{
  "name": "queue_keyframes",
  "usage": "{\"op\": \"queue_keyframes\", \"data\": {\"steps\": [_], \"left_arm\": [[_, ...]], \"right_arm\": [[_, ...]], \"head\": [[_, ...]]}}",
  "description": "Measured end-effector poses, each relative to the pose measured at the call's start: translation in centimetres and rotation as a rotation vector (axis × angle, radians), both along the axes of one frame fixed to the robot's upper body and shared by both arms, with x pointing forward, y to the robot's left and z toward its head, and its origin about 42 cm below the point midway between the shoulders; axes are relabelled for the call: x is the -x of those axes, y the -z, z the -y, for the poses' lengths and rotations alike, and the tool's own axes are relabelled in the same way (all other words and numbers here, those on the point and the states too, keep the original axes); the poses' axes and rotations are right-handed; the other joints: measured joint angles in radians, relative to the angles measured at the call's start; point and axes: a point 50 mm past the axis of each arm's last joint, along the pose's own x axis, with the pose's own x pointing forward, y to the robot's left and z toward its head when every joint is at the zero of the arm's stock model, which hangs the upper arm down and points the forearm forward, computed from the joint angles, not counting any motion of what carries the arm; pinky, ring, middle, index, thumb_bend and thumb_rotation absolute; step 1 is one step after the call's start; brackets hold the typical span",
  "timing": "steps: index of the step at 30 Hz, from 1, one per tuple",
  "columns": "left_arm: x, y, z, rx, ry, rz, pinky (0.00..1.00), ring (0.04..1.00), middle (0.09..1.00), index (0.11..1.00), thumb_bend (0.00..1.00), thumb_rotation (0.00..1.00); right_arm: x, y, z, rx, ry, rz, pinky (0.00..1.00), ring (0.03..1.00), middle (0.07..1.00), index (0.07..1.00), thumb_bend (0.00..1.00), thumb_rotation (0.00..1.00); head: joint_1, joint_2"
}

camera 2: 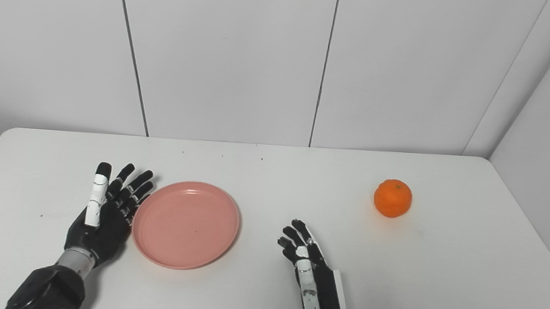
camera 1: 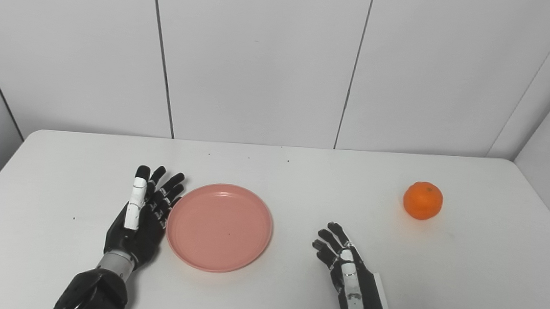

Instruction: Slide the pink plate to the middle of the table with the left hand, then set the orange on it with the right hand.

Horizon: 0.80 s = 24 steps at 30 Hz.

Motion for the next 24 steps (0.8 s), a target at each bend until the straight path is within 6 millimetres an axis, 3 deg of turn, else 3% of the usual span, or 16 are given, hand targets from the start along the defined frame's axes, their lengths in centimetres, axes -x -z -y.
{"op": "queue_keyframes", "data": {"steps": [3,10,24], "left_arm": [[-0.1,0.1,0.7,0.002,0.023,0.000,0.99,0.968,0.879,1.000,0.79,0.69],[-0.3,0.1,1.6,-0.005,0.043,0.000,0.96,0.963,0.874,1.000,0.85,0.78],[-0.4,0.1,2.9,0.008,0.066,-0.002,0.97,0.960,0.881,1.000,0.85,0.78]], "right_arm": [[0.0,0.0,0.0,0.000,0.000,0.000,0.88,0.820,0.845,0.868,0.82,0.89],[0.0,0.0,0.0,0.001,0.000,0.000,0.88,0.816,0.845,0.867,0.82,0.89],[0.0,0.0,0.0,0.000,-0.001,0.000,0.88,0.813,0.846,0.873,0.80,0.88]], "head": [[0.002,0.000],[0.008,0.000],[0.011,-0.002]]}}
